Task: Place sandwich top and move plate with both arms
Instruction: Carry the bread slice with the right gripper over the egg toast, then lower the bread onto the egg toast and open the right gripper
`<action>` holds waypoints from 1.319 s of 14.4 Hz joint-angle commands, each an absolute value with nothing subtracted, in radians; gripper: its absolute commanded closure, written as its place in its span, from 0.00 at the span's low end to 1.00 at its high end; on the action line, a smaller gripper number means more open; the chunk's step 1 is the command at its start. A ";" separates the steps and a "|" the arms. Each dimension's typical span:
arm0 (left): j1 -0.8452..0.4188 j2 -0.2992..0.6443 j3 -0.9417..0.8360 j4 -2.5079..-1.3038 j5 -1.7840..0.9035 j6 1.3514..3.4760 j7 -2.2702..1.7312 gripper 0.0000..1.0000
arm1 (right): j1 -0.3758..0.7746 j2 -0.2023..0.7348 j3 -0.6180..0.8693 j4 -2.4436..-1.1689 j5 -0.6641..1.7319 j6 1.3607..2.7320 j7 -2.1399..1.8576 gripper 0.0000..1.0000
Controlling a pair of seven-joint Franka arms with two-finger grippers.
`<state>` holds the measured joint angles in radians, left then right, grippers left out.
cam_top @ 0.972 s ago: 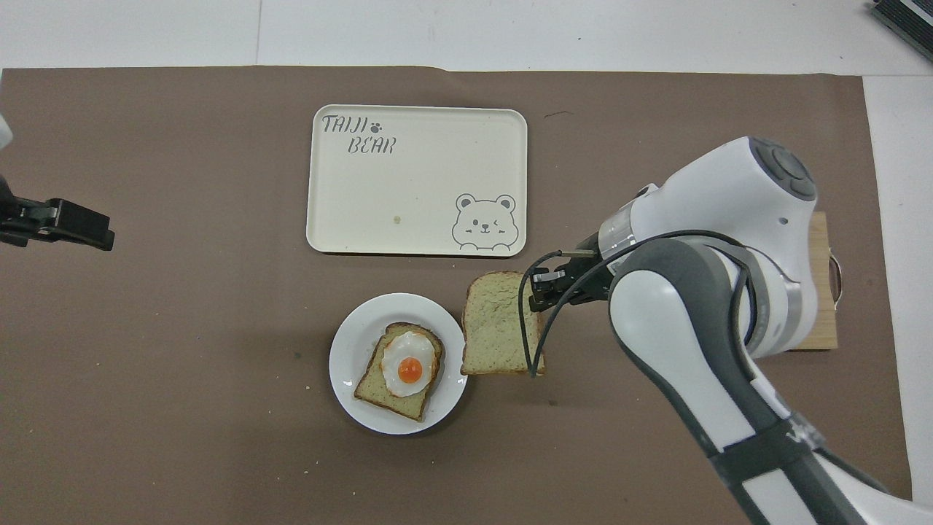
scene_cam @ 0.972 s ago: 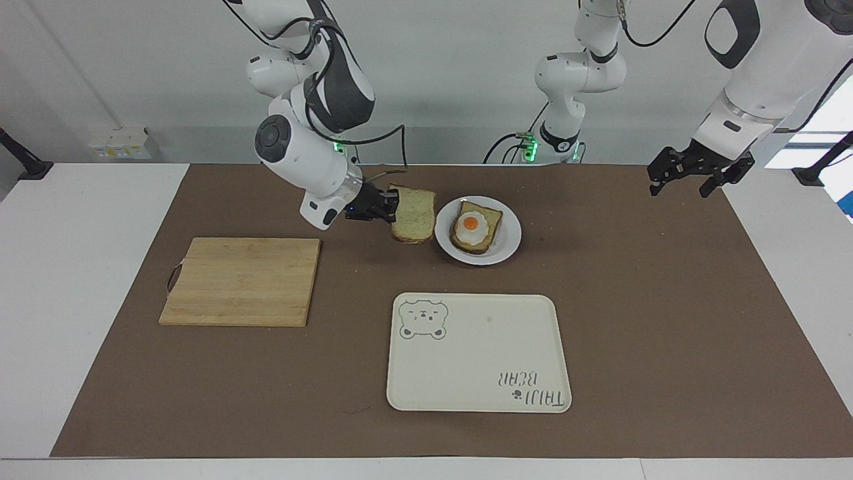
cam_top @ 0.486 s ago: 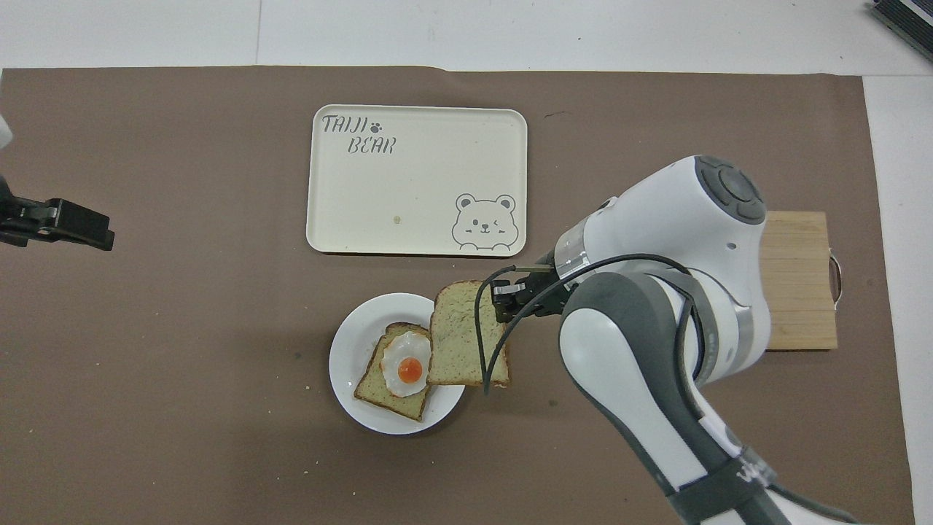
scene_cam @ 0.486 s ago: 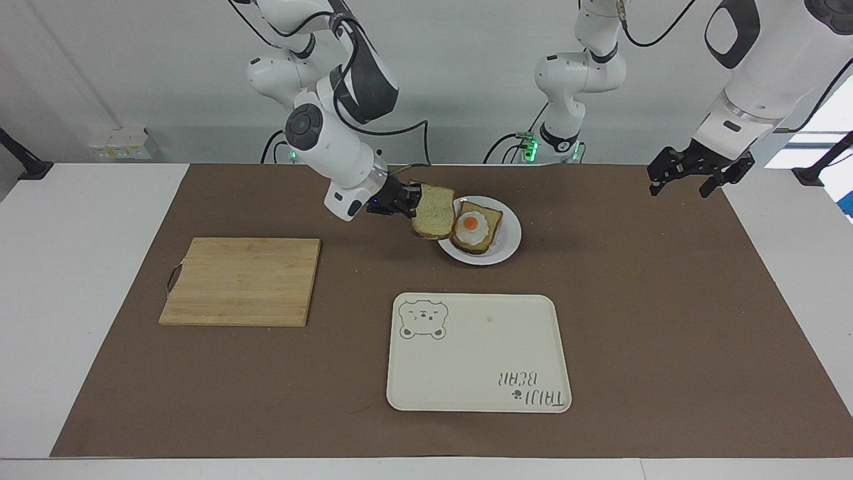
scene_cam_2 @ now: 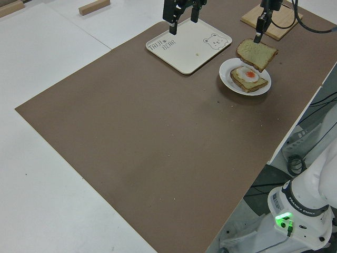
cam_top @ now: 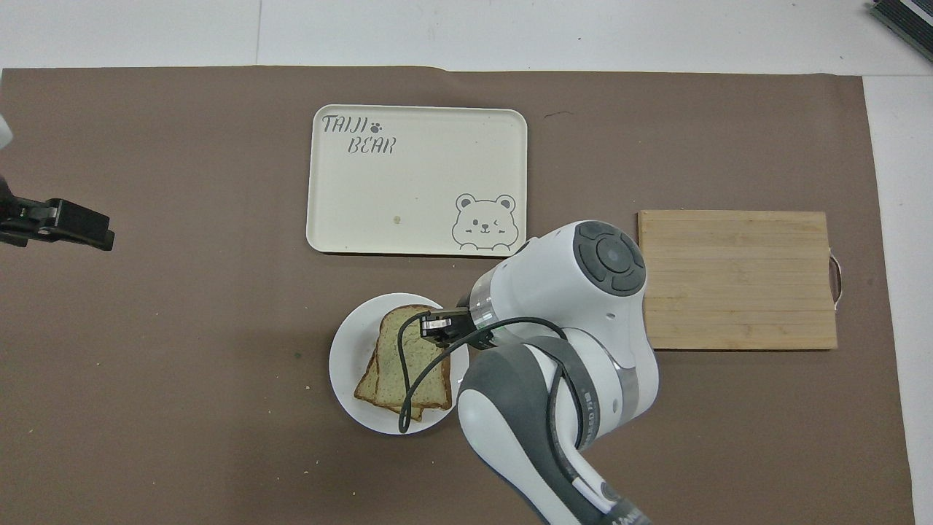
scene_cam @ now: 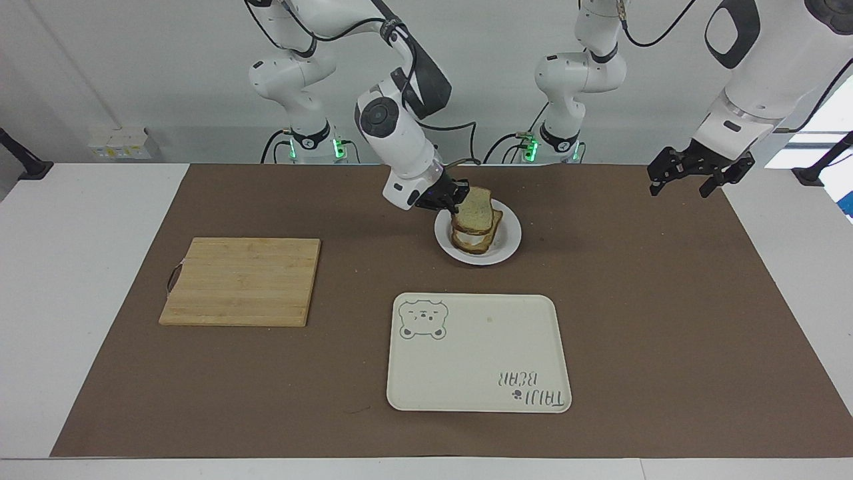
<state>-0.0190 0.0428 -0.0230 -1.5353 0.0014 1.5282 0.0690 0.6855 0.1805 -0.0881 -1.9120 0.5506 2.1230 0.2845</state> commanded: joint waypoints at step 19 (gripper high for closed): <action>-0.011 0.031 -0.026 -1.542 -0.005 1.520 0.060 0.00 | 0.724 0.299 -0.098 -1.939 0.558 2.276 0.229 0.00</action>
